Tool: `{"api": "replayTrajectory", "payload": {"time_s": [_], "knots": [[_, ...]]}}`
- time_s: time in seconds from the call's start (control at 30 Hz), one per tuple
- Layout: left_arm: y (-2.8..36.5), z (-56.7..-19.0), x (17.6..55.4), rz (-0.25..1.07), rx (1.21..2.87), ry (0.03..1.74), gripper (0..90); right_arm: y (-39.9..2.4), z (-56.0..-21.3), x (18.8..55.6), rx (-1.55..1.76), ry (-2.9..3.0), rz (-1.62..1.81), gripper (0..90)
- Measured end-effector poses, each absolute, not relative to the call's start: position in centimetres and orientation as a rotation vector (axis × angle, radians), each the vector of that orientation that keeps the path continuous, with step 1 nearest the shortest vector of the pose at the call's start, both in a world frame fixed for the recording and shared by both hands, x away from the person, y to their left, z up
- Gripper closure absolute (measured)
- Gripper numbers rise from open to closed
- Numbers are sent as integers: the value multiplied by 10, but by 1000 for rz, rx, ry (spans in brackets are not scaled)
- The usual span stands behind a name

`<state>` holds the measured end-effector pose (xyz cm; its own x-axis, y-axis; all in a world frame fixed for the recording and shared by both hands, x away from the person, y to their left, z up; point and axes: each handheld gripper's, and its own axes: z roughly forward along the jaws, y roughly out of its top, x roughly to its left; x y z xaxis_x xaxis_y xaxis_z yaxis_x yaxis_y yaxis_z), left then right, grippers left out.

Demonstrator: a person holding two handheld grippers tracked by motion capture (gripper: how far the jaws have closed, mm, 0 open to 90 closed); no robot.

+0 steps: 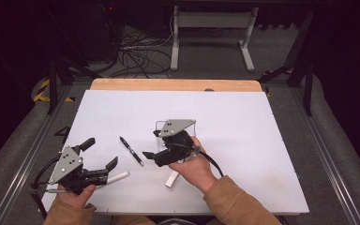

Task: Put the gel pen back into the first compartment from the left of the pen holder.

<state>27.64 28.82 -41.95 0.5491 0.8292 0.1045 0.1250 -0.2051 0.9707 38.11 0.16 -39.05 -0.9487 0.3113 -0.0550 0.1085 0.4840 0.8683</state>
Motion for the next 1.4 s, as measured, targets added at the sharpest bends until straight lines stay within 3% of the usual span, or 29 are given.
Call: {"api": "replayTrajectory", "payload": {"time_s": [0.77,1.4], "knots": [[293,-419,279,785,1664,852,62,54,-441,398,418,2692,1189,334],[293,-420,279,778,1667,855,63,75,-462,400,426,2758,1021,413]]}}
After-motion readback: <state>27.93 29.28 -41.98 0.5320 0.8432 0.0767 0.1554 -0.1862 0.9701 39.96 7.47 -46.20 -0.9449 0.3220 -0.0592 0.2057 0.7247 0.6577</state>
